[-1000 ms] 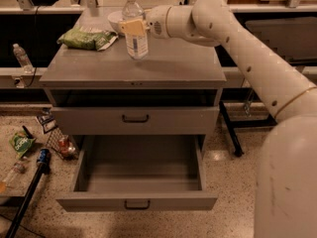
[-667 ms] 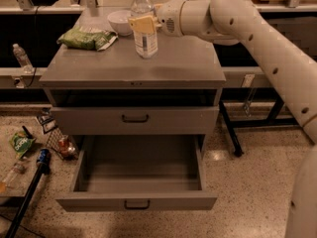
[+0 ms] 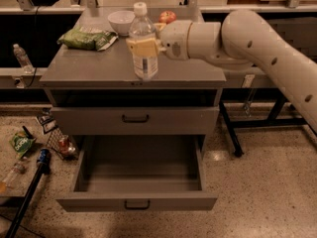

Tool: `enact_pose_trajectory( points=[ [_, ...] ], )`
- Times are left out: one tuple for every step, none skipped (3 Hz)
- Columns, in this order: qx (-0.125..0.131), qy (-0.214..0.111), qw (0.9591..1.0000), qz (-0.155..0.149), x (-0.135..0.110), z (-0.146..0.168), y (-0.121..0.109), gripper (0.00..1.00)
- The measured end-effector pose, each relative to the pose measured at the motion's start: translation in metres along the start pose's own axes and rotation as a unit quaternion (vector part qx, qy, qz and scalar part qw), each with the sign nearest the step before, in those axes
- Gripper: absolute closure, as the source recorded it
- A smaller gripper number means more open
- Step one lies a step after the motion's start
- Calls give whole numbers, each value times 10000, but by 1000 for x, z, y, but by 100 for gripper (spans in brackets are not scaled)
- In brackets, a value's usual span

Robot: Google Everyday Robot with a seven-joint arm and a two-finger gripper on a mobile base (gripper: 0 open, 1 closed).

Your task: Place blue plastic bottle into middle drawer

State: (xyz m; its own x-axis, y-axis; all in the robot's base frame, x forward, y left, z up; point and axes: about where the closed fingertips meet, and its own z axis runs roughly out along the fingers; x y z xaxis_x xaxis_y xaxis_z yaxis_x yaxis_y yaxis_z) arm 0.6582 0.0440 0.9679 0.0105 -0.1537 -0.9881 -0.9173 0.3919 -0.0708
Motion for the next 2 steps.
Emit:
enact_pose_trajectory(
  points=[
    [-316, -228, 9992, 75, 13, -5, 29, 100],
    [-300, -288, 9983, 418, 47, -10, 48, 100]
  ],
)
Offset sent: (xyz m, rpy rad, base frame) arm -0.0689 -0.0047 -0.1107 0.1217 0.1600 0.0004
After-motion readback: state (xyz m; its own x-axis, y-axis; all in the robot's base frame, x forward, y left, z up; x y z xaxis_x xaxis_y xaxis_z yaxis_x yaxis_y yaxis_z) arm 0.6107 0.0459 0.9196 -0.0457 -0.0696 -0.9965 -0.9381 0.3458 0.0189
